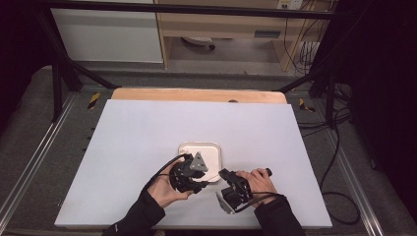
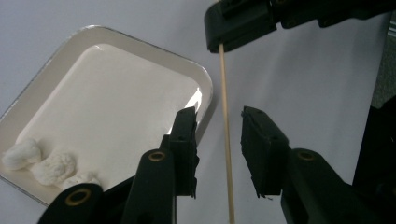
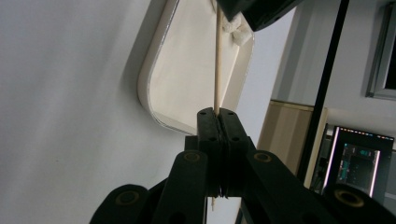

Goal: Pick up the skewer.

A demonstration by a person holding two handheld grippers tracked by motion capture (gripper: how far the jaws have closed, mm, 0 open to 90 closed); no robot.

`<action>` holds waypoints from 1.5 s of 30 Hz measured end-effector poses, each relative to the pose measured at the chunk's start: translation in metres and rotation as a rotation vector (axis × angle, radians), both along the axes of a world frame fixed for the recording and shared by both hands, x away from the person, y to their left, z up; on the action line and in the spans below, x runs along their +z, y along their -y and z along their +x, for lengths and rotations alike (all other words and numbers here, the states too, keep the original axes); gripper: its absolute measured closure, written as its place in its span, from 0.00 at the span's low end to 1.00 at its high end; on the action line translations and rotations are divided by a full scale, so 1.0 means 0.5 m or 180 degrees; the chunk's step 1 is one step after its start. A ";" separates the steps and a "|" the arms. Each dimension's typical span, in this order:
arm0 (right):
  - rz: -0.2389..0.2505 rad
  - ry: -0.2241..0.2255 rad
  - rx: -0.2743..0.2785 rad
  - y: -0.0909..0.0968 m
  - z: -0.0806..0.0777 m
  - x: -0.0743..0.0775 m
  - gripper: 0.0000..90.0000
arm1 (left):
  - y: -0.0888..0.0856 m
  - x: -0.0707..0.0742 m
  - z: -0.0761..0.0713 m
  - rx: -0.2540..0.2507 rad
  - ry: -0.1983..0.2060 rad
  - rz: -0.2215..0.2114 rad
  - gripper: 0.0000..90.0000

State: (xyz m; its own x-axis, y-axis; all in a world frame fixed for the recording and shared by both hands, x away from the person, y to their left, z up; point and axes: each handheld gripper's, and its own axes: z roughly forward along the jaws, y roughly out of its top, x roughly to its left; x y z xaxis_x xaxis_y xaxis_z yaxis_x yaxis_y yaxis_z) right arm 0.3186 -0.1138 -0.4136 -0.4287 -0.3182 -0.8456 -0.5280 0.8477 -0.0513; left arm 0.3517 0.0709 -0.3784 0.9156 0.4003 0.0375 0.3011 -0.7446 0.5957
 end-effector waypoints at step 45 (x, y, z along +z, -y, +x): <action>0.0297 0.0113 -0.0252 -0.006 0.004 0.027 0.70 | -0.046 -0.007 0.016 0.0278 -0.0123 0.0323 0.99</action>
